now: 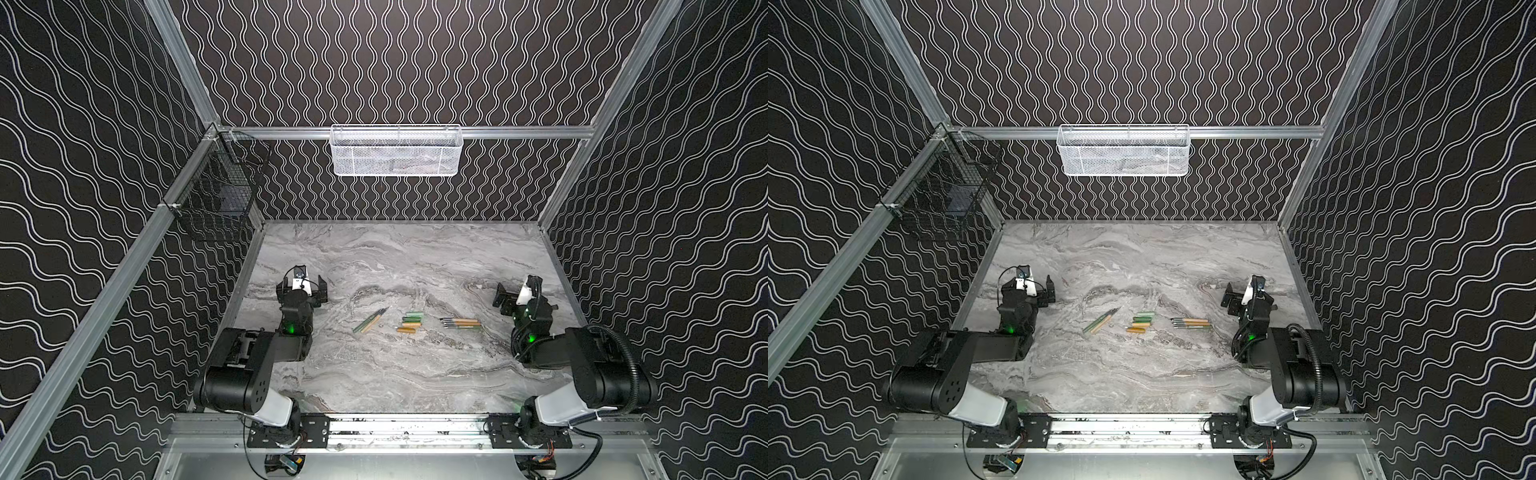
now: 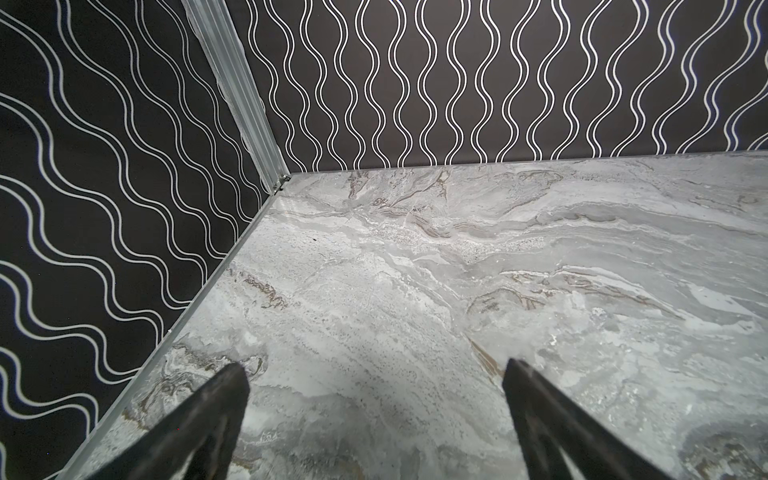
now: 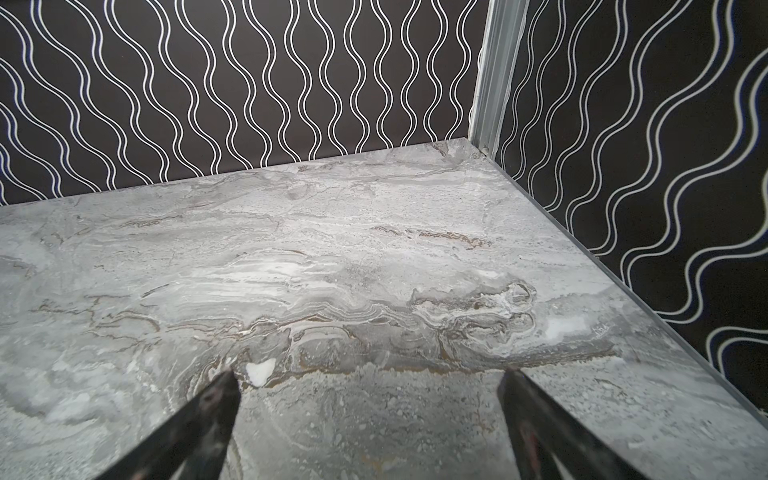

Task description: Insert the pens into the pen caps

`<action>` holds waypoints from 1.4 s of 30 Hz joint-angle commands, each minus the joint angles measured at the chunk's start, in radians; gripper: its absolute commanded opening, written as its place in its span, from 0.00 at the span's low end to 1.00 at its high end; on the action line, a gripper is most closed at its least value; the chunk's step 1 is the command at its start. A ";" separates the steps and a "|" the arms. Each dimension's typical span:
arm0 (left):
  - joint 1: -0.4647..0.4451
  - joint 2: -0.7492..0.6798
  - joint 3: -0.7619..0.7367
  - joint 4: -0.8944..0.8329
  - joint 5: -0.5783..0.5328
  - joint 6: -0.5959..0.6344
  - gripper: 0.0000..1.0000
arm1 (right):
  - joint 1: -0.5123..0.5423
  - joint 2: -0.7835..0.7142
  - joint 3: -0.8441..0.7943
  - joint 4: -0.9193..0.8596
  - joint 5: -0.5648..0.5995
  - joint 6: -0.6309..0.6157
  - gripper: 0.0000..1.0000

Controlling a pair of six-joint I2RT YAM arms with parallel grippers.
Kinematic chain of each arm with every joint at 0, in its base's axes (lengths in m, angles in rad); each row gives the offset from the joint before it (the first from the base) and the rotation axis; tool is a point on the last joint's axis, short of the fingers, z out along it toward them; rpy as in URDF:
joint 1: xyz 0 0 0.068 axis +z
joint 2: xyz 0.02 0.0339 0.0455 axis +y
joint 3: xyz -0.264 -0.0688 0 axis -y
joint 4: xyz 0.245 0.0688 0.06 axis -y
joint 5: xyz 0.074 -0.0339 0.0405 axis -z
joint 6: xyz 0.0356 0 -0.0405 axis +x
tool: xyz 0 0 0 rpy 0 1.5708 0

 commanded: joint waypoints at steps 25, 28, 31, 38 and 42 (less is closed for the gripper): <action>-0.117 -0.162 -0.054 0.040 -0.187 0.095 0.99 | 0.001 0.002 0.005 0.052 -0.005 -0.007 0.99; -0.196 -0.198 -0.025 0.021 -0.301 0.167 0.99 | 0.000 0.001 0.004 0.052 -0.005 -0.006 0.99; -0.257 -0.240 0.021 -0.061 -0.427 0.196 0.99 | 0.000 0.001 0.005 0.050 -0.004 -0.007 1.00; -0.336 -0.320 0.272 -0.671 -0.546 -0.048 0.99 | 0.000 0.003 0.007 0.049 -0.010 -0.002 1.00; -0.362 -0.329 0.468 -1.177 -0.519 -0.364 0.99 | -0.003 0.002 0.009 0.042 -0.018 0.009 1.00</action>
